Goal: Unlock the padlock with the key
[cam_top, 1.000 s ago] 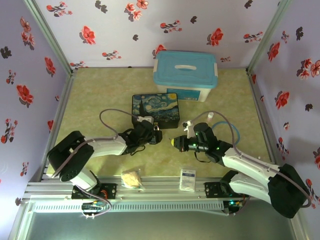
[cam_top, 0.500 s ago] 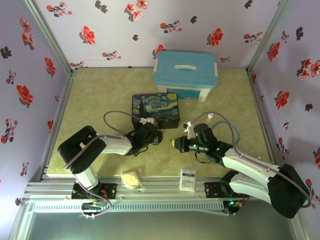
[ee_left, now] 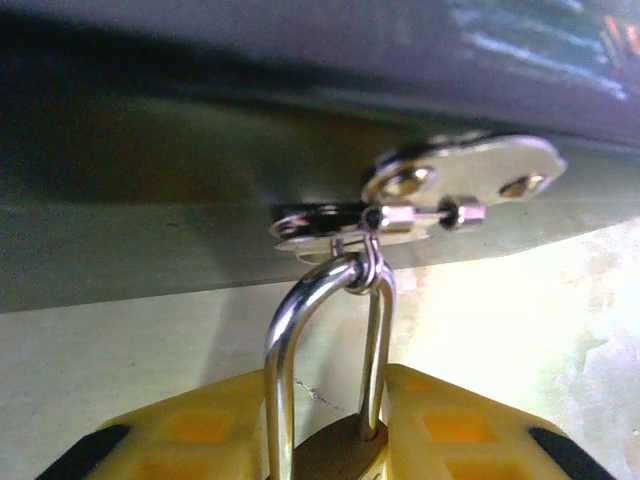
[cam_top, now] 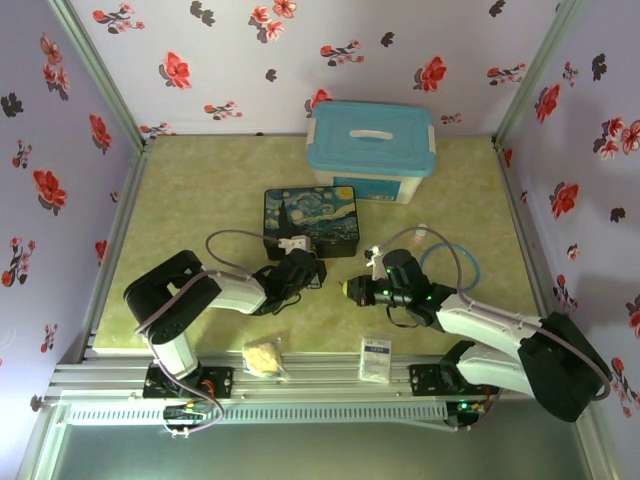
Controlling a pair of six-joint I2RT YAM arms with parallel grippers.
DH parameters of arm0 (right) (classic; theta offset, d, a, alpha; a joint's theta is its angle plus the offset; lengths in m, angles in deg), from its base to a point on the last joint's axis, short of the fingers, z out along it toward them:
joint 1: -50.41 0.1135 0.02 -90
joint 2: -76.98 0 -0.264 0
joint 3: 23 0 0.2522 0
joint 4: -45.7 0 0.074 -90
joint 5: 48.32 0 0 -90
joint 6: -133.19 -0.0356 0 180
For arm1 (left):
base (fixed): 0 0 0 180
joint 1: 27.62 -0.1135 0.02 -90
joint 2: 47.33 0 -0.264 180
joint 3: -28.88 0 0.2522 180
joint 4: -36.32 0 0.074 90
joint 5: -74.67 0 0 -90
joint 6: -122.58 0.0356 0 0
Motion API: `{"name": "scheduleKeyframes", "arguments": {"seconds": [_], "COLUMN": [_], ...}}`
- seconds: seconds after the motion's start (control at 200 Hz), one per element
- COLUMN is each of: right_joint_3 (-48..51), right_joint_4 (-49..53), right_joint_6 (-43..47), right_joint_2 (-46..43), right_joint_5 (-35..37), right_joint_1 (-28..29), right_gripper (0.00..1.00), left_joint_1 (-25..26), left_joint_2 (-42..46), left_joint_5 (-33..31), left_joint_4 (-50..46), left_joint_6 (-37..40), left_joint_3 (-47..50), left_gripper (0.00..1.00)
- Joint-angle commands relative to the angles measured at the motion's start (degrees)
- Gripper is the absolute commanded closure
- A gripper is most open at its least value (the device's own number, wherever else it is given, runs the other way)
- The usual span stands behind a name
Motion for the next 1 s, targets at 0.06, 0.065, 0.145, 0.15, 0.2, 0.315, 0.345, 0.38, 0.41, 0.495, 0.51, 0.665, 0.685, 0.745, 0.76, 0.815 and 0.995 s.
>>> {"name": "scheduleKeyframes", "arguments": {"seconds": [0.06, 0.065, 0.145, 0.15, 0.2, 0.315, 0.345, 0.38, 0.41, 0.495, 0.51, 0.665, 0.685, 0.745, 0.76, 0.815, 0.995], "right_joint_3": [0.4, 0.4, 0.5, 0.5, 0.5, 1.0, 1.2, 1.2, 1.1, 1.2, 1.2, 1.1, 1.0, 0.9, 0.9, 0.8, 2.4], "right_joint_4": [-2.9, -2.9, -3.1, -3.1, -3.4, -5.4, -6.6, -7.8, -9.3, -13.9, -14.9, -20.0, -20.2, -21.1, -21.5, -22.6, -33.8], "right_joint_6": [-1.4, -1.4, -1.5, -1.6, -2.0, -3.7, -4.6, -5.8, -6.9, -10.8, -11.3, -15.2, -15.4, -16.7, -17.0, -18.3, -24.4], "right_joint_2": [1.6, 1.7, 2.2, 2.2, 2.7, 5.5, 6.4, 7.7, 8.8, 11.4, 11.8, 15.2, 15.5, 17.1, 17.5, 18.9, 24.0], "right_joint_5": [1.1, 1.1, 1.6, 1.7, 2.0, 2.1, 1.6, 0.9, 0.0, -2.6, -3.0, -5.4, -5.6, -6.2, -6.3, -6.7, -8.3], "right_joint_1": [-0.3, -0.3, -0.3, -0.3, -0.3, -0.3, -0.3, -0.4, -0.5, -0.6, -0.6, -1.1, -1.2, -1.6, -1.7, -2.0, -2.5], "right_gripper": [1.00, 1.00, 1.00, 1.00, 1.00, 1.00, 1.00, 1.00, 1.00, 1.00, 1.00, 1.00, 1.00, 1.00, 1.00, 1.00, 1.00], "left_joint_1": [0.6, 0.6, 0.6, 0.6, 0.6, 0.6, 0.5, 0.5, 0.4, 0.3, 0.2, -0.4, -0.5, -0.6, -0.6, -0.6, -0.6], "left_joint_2": [0.8, 0.8, 0.9, 0.9, 1.0, 1.3, 1.4, 1.4, 1.4, 1.5, 1.5, 1.7, 1.8, 2.2, 2.4, 3.2, 4.4], "left_joint_5": [-0.2, -0.2, 0.0, 0.0, 0.3, 0.3, 0.2, 0.3, 0.5, 1.4, 1.6, 2.9, 3.0, 3.6, 3.6, 3.8, 3.8], "left_joint_4": [1.6, 1.7, 3.0, 3.1, 3.5, 3.5, 3.8, 4.1, 4.7, 7.4, 8.1, 15.1, 15.7, 16.3, 16.2, 15.8, 17.7], "left_joint_6": [-2.2, -2.2, -3.3, -3.3, -3.9, -5.6, -6.4, -7.3, -8.0, -10.9, -11.3, -15.9, -16.2, -16.6, -16.6, -16.8, -18.7], "left_joint_3": [1.7, 1.7, 2.4, 2.5, 2.6, 2.8, 3.0, 3.2, 3.4, 4.4, 4.7, 7.3, 7.5, 7.6, 7.6, 7.5, 8.4], "left_gripper": [0.74, 0.74, 0.76, 0.76, 0.79, 0.85, 0.86, 0.86, 0.87, 0.89, 0.89, 0.92, 0.93, 0.93, 0.93, 0.93, 0.95]}}
